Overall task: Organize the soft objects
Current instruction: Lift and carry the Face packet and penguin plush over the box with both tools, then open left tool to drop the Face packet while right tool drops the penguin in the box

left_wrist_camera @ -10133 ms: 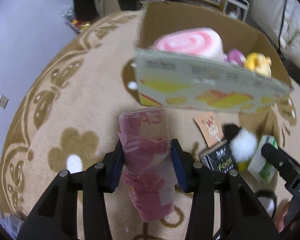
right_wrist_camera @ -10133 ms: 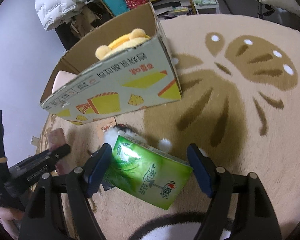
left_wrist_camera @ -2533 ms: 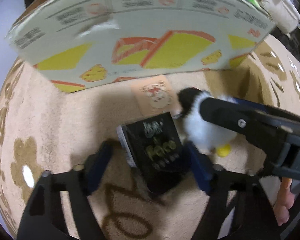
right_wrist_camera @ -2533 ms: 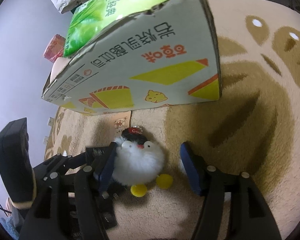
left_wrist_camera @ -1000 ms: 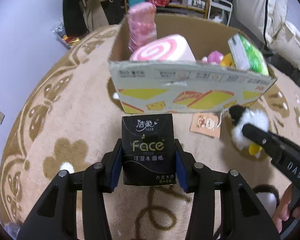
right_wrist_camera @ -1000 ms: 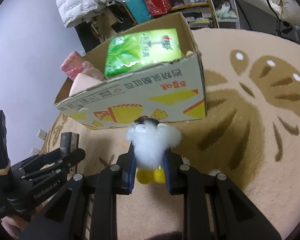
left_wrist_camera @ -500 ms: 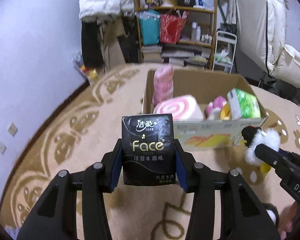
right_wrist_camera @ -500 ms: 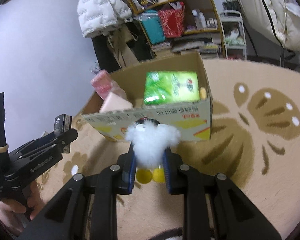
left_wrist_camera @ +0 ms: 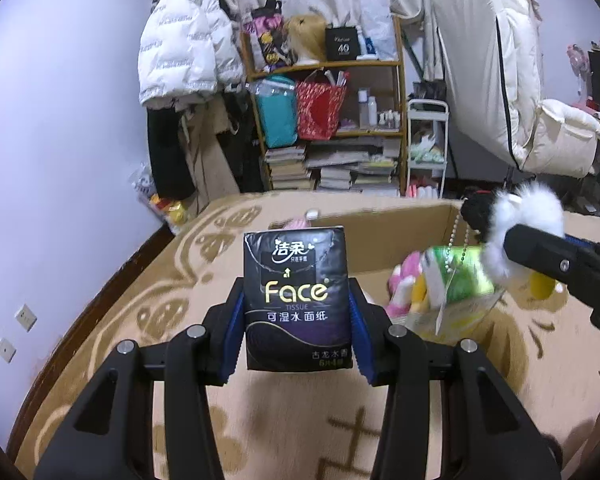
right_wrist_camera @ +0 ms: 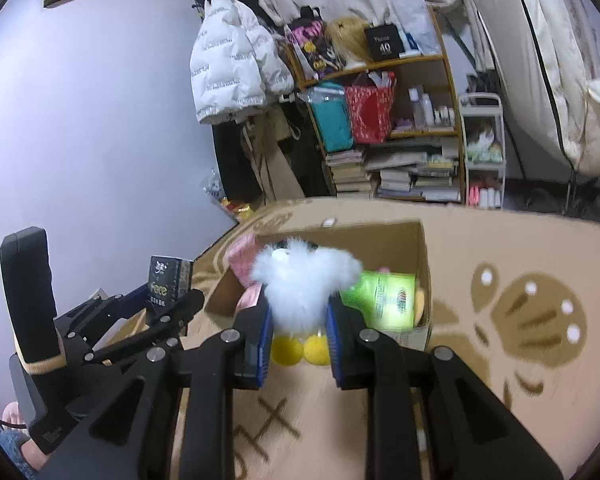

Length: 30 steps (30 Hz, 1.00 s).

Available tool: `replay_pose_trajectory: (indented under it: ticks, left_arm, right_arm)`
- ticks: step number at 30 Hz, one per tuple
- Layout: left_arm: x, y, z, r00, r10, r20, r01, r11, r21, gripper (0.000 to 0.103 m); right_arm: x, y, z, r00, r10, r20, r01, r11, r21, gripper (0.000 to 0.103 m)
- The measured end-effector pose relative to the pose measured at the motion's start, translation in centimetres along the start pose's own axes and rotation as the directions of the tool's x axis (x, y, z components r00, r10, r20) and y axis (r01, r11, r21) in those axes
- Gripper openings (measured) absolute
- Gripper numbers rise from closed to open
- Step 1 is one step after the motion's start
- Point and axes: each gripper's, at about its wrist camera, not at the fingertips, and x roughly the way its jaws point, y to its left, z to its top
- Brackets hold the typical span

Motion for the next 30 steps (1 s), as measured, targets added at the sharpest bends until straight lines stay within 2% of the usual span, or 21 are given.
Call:
replay_pose_trajectory:
  ticks: [7, 16, 19, 24, 30]
  left_arm:
    - [1.8, -0.5, 3.3, 0.998, -0.022, 0.056, 0.02, 0.999, 0.028, 0.045]
    - [4.8, -0.5, 4.7, 0.999, -0.04, 0.027, 0.039, 0.998, 0.039, 0.045]
    - [6.0, -1.5, 4.9, 0.999, -0.03, 0.032, 0.027, 0.996, 0.089, 0.045]
    - [7.9, -2.9, 5.5, 0.998, -0.061, 0.018, 0.058, 0.992, 0.115, 0.045]
    - [9.2, -4.2, 5.5, 0.99, -0.14, -0.016, 0.14, 0.985, 0.102, 0.047]
  right_arm:
    - [1.0, -0.9, 3.0, 1.0, 0.008, 0.029, -0.008, 1.0, -0.001, 0.025]
    - [4.1, -3.0, 4.7, 1.0, -0.006, 0.018, 0.005, 1.0, 0.008, 0.025]
    - [5.1, -3.8, 4.8, 1.0, -0.007, 0.011, 0.007, 1.0, 0.024, 0.025]
    - [6.4, -5.2, 4.3, 1.0, -0.01, -0.014, 0.011, 0.999, 0.053, 0.025]
    - [7.6, -6.6, 3.7, 0.998, -0.017, -0.061, 0.021, 0.997, 0.075, 0.025]
